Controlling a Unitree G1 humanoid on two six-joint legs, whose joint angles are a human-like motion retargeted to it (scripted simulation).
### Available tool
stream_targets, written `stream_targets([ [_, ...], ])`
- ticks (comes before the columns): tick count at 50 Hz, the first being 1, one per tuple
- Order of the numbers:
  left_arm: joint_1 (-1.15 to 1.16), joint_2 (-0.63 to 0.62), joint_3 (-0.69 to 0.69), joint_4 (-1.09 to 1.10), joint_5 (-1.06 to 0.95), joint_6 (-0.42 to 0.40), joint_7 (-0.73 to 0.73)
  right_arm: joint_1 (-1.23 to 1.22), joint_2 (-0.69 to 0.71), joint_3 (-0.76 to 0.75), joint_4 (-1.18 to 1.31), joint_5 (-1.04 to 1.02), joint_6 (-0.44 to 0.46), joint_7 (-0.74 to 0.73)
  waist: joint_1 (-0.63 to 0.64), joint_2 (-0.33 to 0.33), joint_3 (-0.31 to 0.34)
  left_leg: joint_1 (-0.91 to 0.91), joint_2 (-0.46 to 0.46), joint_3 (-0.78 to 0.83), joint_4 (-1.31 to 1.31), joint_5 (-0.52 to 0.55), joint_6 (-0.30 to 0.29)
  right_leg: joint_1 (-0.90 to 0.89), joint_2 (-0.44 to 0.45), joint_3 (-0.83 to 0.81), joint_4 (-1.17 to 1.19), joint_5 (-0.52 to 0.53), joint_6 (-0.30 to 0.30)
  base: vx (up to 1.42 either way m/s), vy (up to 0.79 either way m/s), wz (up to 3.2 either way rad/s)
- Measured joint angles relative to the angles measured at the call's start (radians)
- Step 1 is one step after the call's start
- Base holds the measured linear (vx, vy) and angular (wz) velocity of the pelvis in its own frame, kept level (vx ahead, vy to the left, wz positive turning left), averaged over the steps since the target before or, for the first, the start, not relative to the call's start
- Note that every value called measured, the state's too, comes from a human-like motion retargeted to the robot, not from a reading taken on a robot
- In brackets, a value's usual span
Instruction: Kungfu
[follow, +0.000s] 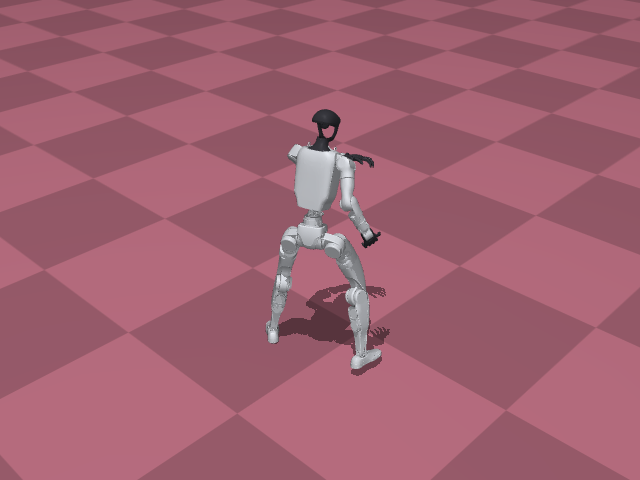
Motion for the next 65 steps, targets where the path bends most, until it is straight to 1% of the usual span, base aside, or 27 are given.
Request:
stream_targets([
  [3, -0.108, 0.091, 0.068, -0.019, -0.007, 0.065, 0.015, 0.046, 0.039, -0.009, -0.008, 0.088, -0.005, -0.048, 0.037, -0.011, -0.034, -0.077, -0.043, -0.080, 0.148, -0.096, 0.032, 0.093, -0.054, -0.059, -0.100, 0.062, 0.039, 0.97, 0.54, 0.60],
  [5, -0.169, 0.151, 0.095, -0.037, -0.052, 0.085, 0.014, 0.033, 0.084, 0.008, 0.024, 0.141, -0.034, -0.106, 0.085, -0.017, -0.063, -0.105, -0.076, -0.109, 0.226, -0.170, 0.047, 0.144, -0.080, -0.085, -0.164, 0.106, 0.062, 0.80, 0.38, 0.29],
  [7, -0.218, 0.222, 0.117, -0.074, -0.076, 0.081, 0.026, -0.024, 0.157, 0.037, 0.098, 0.166, -0.038, -0.147, 0.142, -0.027, -0.097, -0.142, -0.102, -0.126, 0.300, -0.238, 0.049, 0.184, -0.098, -0.114, -0.224, 0.155, 0.080, 0.81, 0.40, 0.14],
  [10, -0.269, 0.312, 0.169, -0.117, -0.037, 0.067, 0.081, -0.175, 0.293, 0.066, 0.281, 0.189, -0.008, -0.134, 0.218, -0.028, -0.157, -0.207, -0.070, -0.073, 0.396, -0.321, 0.063, 0.210, -0.097, -0.207, -0.312, 0.248, 0.088, 0.89, 0.61, 0.06],
  [13, -0.295, 0.349, 0.218, -0.138, 0.019, 0.072, 0.131, -0.433, 0.358, 0.036, 0.598, 0.218, 0.038, -0.030, 0.298, -0.031, -0.195, -0.286, -0.044, -0.050, 0.484, -0.383, 0.083, 0.201, -0.102, -0.354, -0.374, 0.352, 0.088, 0.35, 0.37, -0.09],
  [15, -0.302, 0.337, 0.249, -0.147, 0.022, 0.079, 0.144, -0.642, 0.330, 0.016, 0.849, 0.212, 0.084, 0.004, 0.367, -0.037, -0.200, -0.326, -0.043, -0.040, 0.529, -0.414, 0.097, 0.185, -0.117, -0.441, -0.394, 0.408, 0.088, 0.18, 0.36, -0.22],
  [17, -0.304, 0.306, 0.271, -0.152, 0.006, 0.084, 0.158, -0.779, 0.313, -0.047, 1.007, 0.176, 0.055, -0.061, 0.425, -0.046, -0.176, -0.322, -0.077, -0.018, 0.558, -0.448, 0.121, 0.204, -0.165, -0.508, -0.393, 0.444, 0.088, 0.28, 0.44, 0.22],
  [19, -0.316, 0.282, 0.270, -0.156, -0.003, 0.077, 0.171, -0.856, 0.309, -0.068, 1.037, 0.213, 0.001, -0.150, 0.462, -0.059, -0.141, -0.307, -0.121, -0.014, 0.573, -0.474, 0.140, 0.239, -0.207, -0.550, -0.380, 0.468, 0.084, 0.23, 0.24, 0.58],
  [20, -0.322, 0.275, 0.265, -0.158, 0.000, 0.071, 0.177, -0.892, 0.314, -0.070, 1.037, 0.242, -0.025, -0.184, 0.472, -0.062, -0.126, -0.304, -0.135, -0.018, 0.577, -0.481, 0.147, 0.254, -0.217, -0.564, -0.374, 0.477, 0.077, 0.22, 0.15, 0.58],
  [22, -0.325, 0.280, 0.259, -0.159, 0.026, 0.067, 0.191, -0.950, 0.345, -0.064, 1.031, 0.257, -0.042, -0.154, 0.471, -0.062, -0.111, -0.302, -0.140, -0.028, 0.574, -0.482, 0.151, 0.266, -0.210, -0.565, -0.366, 0.483, 0.044, 0.20, 0.14, 0.42],
  [26, -0.325, 0.302, 0.252, -0.159, 0.077, 0.065, 0.223, -0.956, 0.408, -0.009, 0.905, 0.184, 0.014, 0.014, 0.453, -0.061, -0.098, -0.301, -0.132, -0.047, 0.560, -0.476, 0.149, 0.251, -0.189, -0.518, -0.343, 0.497, -0.047, 0.10, -0.01, 0.12],
  [29, -0.319, 0.304, 0.254, -0.152, 0.085, 0.072, 0.227, -0.934, 0.416, 0.060, 0.862, 0.077, 0.026, 0.062, 0.444, -0.069, -0.097, -0.305, -0.130, -0.058, 0.561, -0.475, 0.149, 0.240, -0.181, -0.494, -0.333, 0.493, -0.080, 0.04, -0.04, 0.00],
  [31, -0.309, 0.300, 0.266, -0.145, 0.085, 0.077, 0.229, -0.917, 0.411, 0.100, 0.850, -0.008, 0.039, 0.048, 0.440, -0.077, -0.095, -0.304, -0.130, -0.060, 0.562, -0.474, 0.146, 0.233, -0.181, -0.477, -0.327, 0.481, -0.074, -0.03, -0.01, -0.08],
  [34, -0.279, 0.305, 0.292, -0.140, 0.081, 0.082, 0.243, -0.887, 0.398, 0.156, 0.817, -0.121, 0.044, -0.009, 0.430, -0.084, -0.093, -0.296, -0.128, -0.060, 0.561, -0.470, 0.139, 0.227, -0.183, -0.458, -0.322, 0.450, -0.033, -0.11, -0.05, -0.21],
  [37, -0.213, 0.351, 0.328, -0.151, 0.055, 0.085, 0.273, -0.852, 0.386, 0.214, 0.753, -0.274, 0.006, -0.066, 0.410, -0.083, -0.093, -0.279, -0.119, -0.054, 0.549, -0.457, 0.128, 0.219, -0.184, -0.448, -0.317, 0.417, 0.009, -0.23, -0.12, -0.36],
  [39, -0.141, 0.415, 0.348, -0.168, 0.017, 0.086, 0.299, -0.835, 0.369, 0.262, 0.691, -0.388, -0.030, -0.071, 0.392, -0.080, -0.094, -0.256, -0.110, -0.046, 0.526, -0.442, 0.117, 0.211, -0.180, -0.438, -0.313, 0.398, 0.026, -0.29, -0.14, -0.52],
  [42, 0.021, 0.537, 0.398, -0.201, -0.044, 0.104, 0.338, -0.827, 0.329, 0.332, 0.563, -0.529, -0.116, 0.002, 0.362, -0.074, -0.095, -0.198, -0.096, -0.022, 0.464, -0.404, 0.095, 0.184, -0.175, -0.403, -0.300, 0.373, 0.029, -0.37, -0.14, -0.75],
  [44, 0.181, 0.602, 0.485, -0.221, -0.086, 0.119, 0.343, -0.828, 0.294, 0.358, 0.445, -0.586, -0.173, 0.089, 0.342, -0.070, -0.091, -0.143, -0.090, 0.001, 0.403, -0.369, 0.078, 0.157, -0.172, -0.367, -0.282, 0.354, 0.021, -0.34, -0.09, -0.93],
  [46, 0.367, 0.621, 0.599, -0.219, -0.139, 0.141, 0.338, -0.836, 0.247, 0.370, 0.304, -0.594, -0.218, 0.147, 0.320, -0.065, -0.093, -0.083, -0.089, 0.025, 0.334, -0.329, 0.063, 0.129, -0.167, -0.328, -0.263, 0.333, 0.011, -0.45, -0.24, -0.96],
  [48, 0.559, 0.589, 0.729, -0.193, -0.217, 0.157, 0.317, -0.847, 0.185, 0.370, 0.146, -0.563, -0.268, 0.154, 0.298, -0.060, -0.102, -0.024, -0.089, 0.048, 0.262, -0.286, 0.049, 0.105, -0.160, -0.294, -0.243, 0.309, 0.001, -0.44, -0.30, -0.93],
  [50, 0.736, 0.505, 0.855, -0.139, -0.311, 0.162, 0.276, -0.861, 0.122, 0.352, -0.010, -0.514, -0.319, 0.115, 0.272, -0.052, -0.116, 0.035, -0.087, 0.067, 0.188, -0.242, 0.037, 0.080, -0.146, -0.256, -0.216, 0.277, -0.010, -0.28, -0.25, -0.82],
  [53, 0.935, 0.333, 1.022, -0.019, -0.496, 0.182, 0.132, -0.895, 0.012, 0.291, -0.226, -0.407, -0.378, 0.009, 0.226, -0.038, -0.140, 0.119, -0.072, 0.109, 0.079, -0.169, 0.015, 0.025, -0.115, -0.175, -0.135, 0.209, -0.030, -0.22, -0.31, -0.67],
  [56, 1.045, 0.151, 1.135, 0.134, -0.680, 0.244, -0.016, -0.927, -0.091, 0.174, -0.391, -0.292, -0.422, -0.117, 0.184, -0.022, -0.160, 0.187, -0.048, 0.135, -0.010, -0.095, -0.022, -0.021, -0.073, -0.125, -0.054, 0.140, -0.048, -0.36, -0.55, -0.52],
  [58, 1.071, 0.040, 1.179, 0.254, -0.807, 0.287, -0.086, -0.935, -0.153, 0.071, -0.483, -0.215, -0.455, -0.198, 0.163, -0.016, -0.176, 0.215, -0.032, 0.132, -0.051, -0.047, -0.057, -0.053, -0.050, -0.106, 0.000, 0.093, -0.055, -0.23, -0.47, -0.50],
  [60, 1.066, -0.061, 1.186, 0.392, -0.950, 0.318, -0.131, -0.918, -0.216, -0.059, -0.564, -0.143, -0.487, -0.272, 0.142, -0.021, -0.204, 0.214, -0.033, 0.121, -0.086, -0.003, -0.069, -0.094, -0.055, -0.115, 0.051, 0.058, -0.061, -0.22, -0.45, -0.15],
  [62, 1.058, -0.122, 1.182, 0.529, -1.112, 0.359, -0.188, -0.870, -0.279, -0.208, -0.653, -0.052, -0.515, -0.327, 0.108, -0.027, -0.227, 0.194, -0.036, 0.057, -0.105, 0.021, -0.069, -0.129, -0.073, -0.140, 0.106, 0.026, -0.065, -0.20, -0.48, 0.13],
  [65, 1.041, -0.175, 1.158, 0.732, -1.309, 0.426, -0.284, -0.771, -0.361, -0.423, -0.809, 0.080, -0.568, -0.392, 0.089, -0.020, -0.226, 0.210, -0.009, -0.071, -0.129, 0.007, -0.069, -0.161, -0.023, -0.137, 0.183, -0.040, -0.085, -0.15, -0.47, -0.32],
])
